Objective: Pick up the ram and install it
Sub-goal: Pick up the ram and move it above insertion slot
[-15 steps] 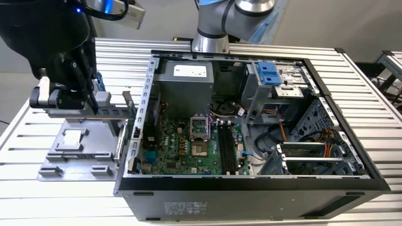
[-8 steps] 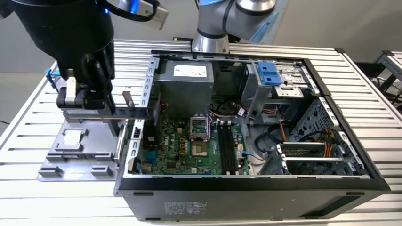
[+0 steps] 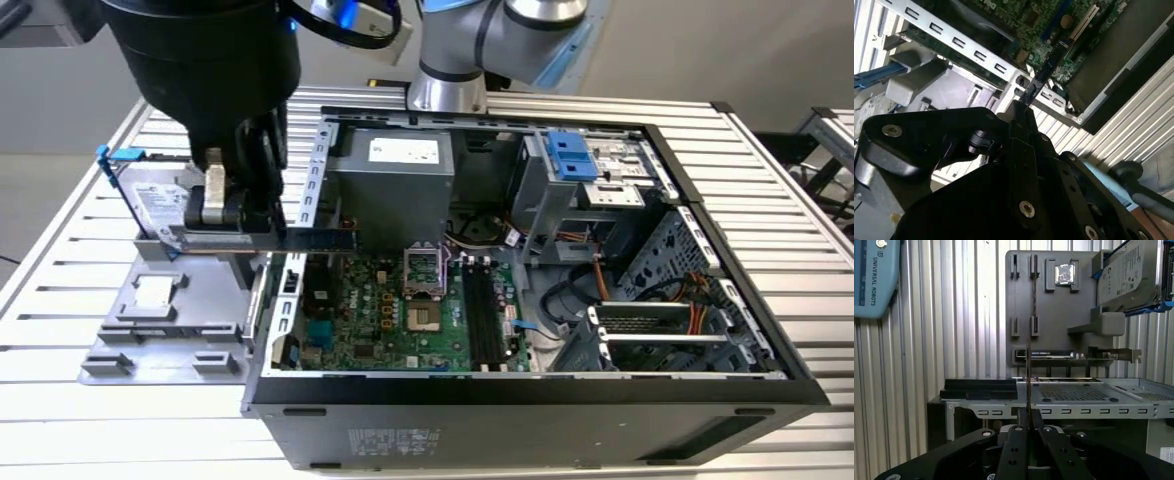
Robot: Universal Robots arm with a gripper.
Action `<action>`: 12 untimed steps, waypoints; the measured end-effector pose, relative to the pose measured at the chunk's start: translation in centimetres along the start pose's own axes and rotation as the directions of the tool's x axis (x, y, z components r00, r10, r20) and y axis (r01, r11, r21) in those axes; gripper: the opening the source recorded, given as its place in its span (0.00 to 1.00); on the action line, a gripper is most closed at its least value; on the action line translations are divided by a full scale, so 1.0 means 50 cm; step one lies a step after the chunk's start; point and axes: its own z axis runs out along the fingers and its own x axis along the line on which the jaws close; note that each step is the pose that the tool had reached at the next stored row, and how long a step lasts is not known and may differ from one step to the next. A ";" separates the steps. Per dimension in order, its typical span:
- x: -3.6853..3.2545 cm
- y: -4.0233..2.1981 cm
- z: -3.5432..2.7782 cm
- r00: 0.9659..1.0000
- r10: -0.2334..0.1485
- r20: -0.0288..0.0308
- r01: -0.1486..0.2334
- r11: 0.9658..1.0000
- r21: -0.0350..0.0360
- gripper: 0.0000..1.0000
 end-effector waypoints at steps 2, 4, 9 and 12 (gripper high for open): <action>0.000 -0.015 0.000 1.000 0.000 0.000 0.000 1.000 0.000 0.00; 0.000 -0.031 -0.001 1.000 0.000 0.000 0.000 1.000 0.000 0.00; -0.001 -0.068 -0.001 1.000 0.000 0.000 0.000 1.000 0.000 0.00; -0.001 -0.090 -0.002 1.000 0.000 0.000 0.000 1.000 0.000 0.00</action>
